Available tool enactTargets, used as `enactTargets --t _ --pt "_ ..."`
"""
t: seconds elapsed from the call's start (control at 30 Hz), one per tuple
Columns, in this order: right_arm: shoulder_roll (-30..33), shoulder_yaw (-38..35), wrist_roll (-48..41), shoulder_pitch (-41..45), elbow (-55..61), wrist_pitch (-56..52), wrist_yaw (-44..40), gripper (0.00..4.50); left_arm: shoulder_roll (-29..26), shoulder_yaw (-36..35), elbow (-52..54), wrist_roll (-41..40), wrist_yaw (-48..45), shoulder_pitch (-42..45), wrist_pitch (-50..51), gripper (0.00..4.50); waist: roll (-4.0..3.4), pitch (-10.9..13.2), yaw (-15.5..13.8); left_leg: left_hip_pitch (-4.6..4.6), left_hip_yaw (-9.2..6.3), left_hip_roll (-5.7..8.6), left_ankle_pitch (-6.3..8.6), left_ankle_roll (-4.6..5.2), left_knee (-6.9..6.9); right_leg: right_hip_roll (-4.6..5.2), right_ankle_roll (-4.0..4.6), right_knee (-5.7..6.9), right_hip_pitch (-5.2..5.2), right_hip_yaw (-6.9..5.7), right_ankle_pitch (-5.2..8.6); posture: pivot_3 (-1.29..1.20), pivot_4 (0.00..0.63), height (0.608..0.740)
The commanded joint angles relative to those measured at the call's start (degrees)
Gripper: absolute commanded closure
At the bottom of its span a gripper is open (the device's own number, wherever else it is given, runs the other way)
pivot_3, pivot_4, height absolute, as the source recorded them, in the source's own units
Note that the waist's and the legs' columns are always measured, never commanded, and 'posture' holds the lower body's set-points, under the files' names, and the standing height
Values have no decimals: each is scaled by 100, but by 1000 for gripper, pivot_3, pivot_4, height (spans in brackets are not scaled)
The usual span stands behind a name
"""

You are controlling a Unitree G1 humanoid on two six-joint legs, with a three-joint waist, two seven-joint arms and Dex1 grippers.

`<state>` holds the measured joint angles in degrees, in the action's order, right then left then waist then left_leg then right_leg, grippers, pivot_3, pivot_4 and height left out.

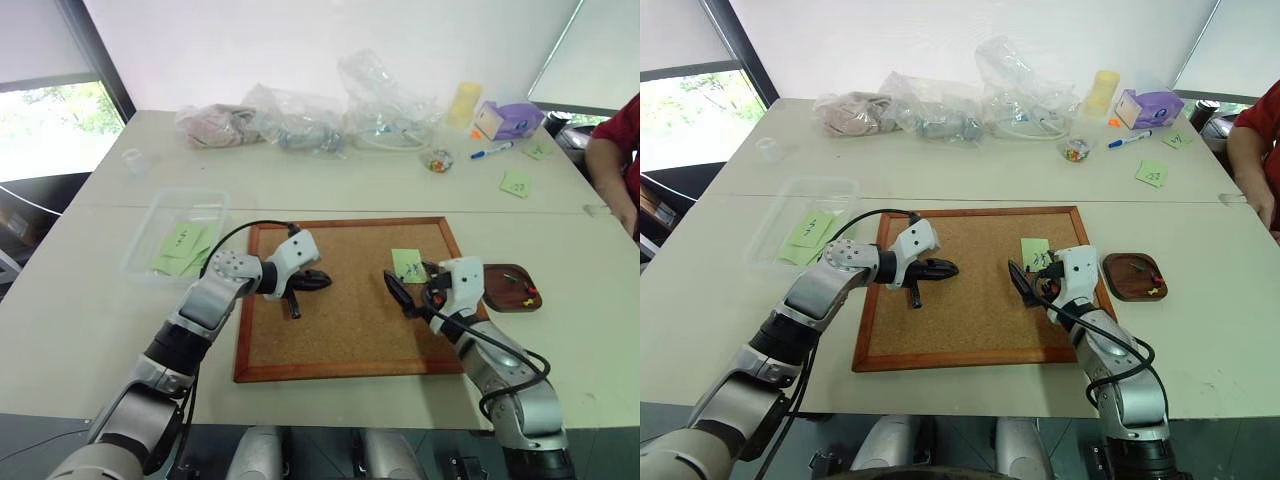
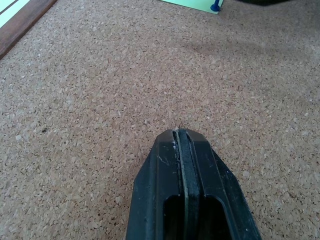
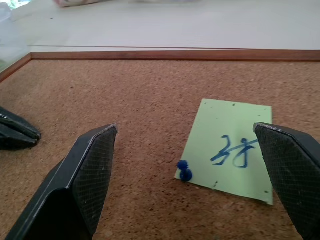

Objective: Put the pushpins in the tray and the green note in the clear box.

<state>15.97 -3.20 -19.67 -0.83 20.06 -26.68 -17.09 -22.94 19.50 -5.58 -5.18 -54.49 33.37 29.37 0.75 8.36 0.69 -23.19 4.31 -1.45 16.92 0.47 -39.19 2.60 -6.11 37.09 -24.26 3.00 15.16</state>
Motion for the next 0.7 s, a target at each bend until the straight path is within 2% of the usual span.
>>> enactTargets --t 0.03,0.07,0.1,0.13,0.37,0.57,0.7 --pt "16 3 1 26 68 10 -59 47 -22 58 -40 72 46 -58 36 4500 0 0 0 0 0 0 0 0 0 0 0 0 0 0 0 0 150 737" --pt "14 9 6 23 48 -4 -73 47 -17 58 -46 74 51 -56 34 4500 0 0 0 0 0 0 0 0 0 0 0 0 0 0 0 0 150 737" --pt "10 13 10 20 35 -17 -84 561 -14 57 -49 75 55 -55 33 4500 0 0 0 0 0 0 0 0 0 0 0 0 0 0 0 0 150 737" --pt "18 38 35 21 11 -39 -94 883 -12 56 -49 74 58 -58 34 4500 0 0 0 0 0 0 0 0 0 0 0 0 0 0 0 0 150 737" --pt "-1 83 112 86 -137 -98 -99 4451 -6 63 -46 75 62 -65 39 4500 0 0 3 0 0 0 0 0 0 0 0 0 0 0 0 0 150 737" --pt "-35 -39 64 33 -50 -123 -74 4482 -28 53 -53 86 67 -65 29 4500 1 0 4 1 1 -1 0 0 0 -1 0 0 0 0 0 0 150 737" --pt "-91 -230 105 22 107 238 12 4482 -65 100 -80 143 59 -56 8 4500 0 0 -1 1 0 -1 0 0 0 -1 -1 1 0 0 0 0 150 737"
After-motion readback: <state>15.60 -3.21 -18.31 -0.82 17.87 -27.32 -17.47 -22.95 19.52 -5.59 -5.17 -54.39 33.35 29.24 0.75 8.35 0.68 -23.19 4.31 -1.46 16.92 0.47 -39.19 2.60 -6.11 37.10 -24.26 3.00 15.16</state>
